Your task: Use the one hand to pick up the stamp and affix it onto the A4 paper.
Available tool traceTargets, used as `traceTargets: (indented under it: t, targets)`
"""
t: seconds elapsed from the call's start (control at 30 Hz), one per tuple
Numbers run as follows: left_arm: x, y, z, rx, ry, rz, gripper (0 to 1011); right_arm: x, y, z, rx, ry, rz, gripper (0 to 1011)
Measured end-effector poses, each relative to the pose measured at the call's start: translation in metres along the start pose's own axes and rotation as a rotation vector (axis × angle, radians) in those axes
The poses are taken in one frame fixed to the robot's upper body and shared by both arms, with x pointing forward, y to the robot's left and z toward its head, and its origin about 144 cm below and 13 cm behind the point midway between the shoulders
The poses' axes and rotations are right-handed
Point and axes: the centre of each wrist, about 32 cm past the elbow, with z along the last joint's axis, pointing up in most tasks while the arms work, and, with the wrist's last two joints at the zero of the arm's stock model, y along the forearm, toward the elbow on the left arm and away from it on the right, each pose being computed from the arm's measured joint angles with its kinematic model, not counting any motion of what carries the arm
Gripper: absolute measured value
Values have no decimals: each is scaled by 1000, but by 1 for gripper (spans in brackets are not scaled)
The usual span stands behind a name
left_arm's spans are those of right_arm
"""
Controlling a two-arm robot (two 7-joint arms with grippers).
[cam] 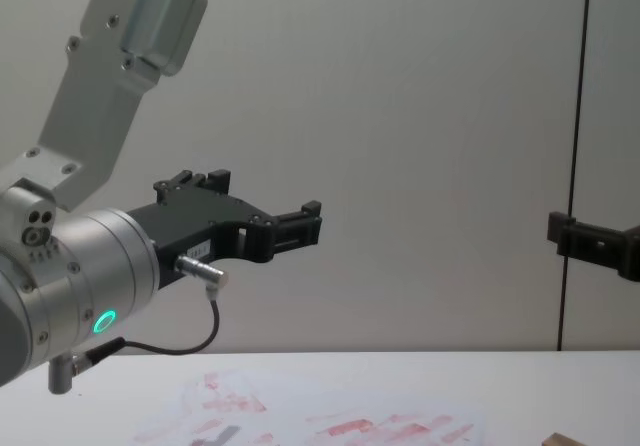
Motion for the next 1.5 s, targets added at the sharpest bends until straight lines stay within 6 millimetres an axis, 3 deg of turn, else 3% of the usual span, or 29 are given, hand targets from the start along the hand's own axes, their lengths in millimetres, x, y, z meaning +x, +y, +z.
traceTargets:
  t: [1.17,1.5]
  targets:
    - [0,0,0,0,0,0,1001,0,0,0,0,-1,1,1001]
    - [0,0,0,0,0,0,1001,-2,-11,2,-28,-1,-4,1001]
